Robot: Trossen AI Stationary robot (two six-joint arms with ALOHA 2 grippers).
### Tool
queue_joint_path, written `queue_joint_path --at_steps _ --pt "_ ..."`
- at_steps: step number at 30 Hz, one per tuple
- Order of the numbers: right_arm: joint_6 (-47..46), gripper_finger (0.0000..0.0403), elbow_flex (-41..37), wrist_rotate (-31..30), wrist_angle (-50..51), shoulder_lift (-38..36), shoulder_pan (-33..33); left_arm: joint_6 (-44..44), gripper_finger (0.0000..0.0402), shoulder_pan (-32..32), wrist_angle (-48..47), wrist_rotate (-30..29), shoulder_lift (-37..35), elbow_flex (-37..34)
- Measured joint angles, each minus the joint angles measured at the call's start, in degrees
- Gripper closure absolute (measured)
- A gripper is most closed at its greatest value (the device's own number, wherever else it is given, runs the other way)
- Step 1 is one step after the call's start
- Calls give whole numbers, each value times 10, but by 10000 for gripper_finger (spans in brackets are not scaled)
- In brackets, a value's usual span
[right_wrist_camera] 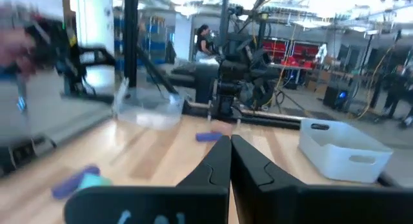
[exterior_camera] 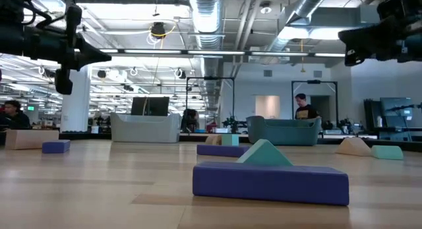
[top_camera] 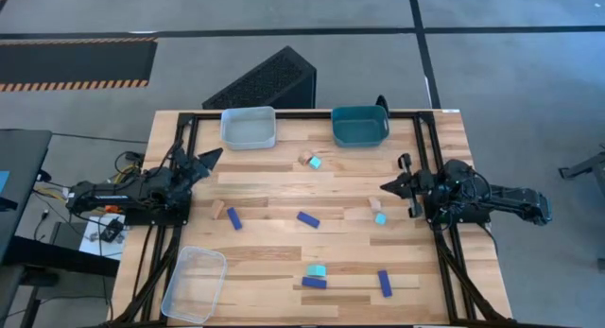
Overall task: Sort & place blocks by color
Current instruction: Put the top middle brown block into the white bin
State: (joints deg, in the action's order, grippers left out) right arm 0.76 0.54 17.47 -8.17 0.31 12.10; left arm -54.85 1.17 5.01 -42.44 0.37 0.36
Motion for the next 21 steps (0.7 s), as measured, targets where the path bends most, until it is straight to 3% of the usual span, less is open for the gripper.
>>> queue_joint_path --at_steps 3,9,15,21 --pt "-60 381 0 -40 -21 0 0 -55 401 0 0 -21 0 0" --pt "-287 388 1 -320 48 1 1 -63 401 0 0 -25 0 0" --pt "-385 392 28 -367 25 68 2 38 401 0 0 9 5 0" --pt "-447 398 117 -374 26 230 6 62 396 0 3 61 35 0"
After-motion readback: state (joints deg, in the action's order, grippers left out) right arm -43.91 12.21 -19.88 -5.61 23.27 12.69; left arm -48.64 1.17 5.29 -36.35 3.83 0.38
